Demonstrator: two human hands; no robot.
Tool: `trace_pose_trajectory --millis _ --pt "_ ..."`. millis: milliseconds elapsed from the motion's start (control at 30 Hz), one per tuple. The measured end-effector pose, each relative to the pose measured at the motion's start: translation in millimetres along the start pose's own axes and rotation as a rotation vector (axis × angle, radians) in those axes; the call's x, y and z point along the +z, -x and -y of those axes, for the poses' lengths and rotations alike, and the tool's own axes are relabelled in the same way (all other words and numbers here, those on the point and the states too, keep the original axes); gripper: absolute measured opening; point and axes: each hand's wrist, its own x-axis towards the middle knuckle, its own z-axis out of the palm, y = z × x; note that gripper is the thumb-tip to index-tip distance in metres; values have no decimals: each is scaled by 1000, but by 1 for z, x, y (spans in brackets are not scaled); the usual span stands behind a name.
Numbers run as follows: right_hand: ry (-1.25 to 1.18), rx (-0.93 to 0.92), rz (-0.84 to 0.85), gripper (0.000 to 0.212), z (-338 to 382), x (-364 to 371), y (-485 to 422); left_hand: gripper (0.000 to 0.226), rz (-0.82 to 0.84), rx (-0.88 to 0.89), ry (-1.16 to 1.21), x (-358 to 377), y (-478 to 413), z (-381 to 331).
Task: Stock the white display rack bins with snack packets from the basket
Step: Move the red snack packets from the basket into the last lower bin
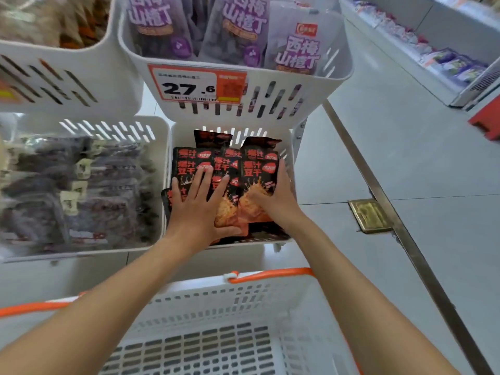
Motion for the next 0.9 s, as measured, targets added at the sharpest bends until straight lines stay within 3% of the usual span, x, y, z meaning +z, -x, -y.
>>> trace_pose_trajectory --millis 233,367,500,600,700,800,900 --pt "-116 97 87 106 -25 -15 20 126 -71 60 2 5 -1 3" --pt "55 38 71 118 -23 -9 14 127 -95 112 -1 12 -2 3" --pt "208 60 190 123 -27 -17 20 129 -93 145 -11 11 -1 5" --pt "224 39 188 107 -27 -24 30 128 -74 166 -40 12 1 6" --pt "89 7 10 73 -21 -22 28 120 -111 148 -49 13 1 3" --pt "-19 -1 -38 77 -13 -16 16 122 -113 120 -32 10 -6 2" --pt "-44 7 39 95 -18 -14 13 115 -128 122 -44 9 -9 4"
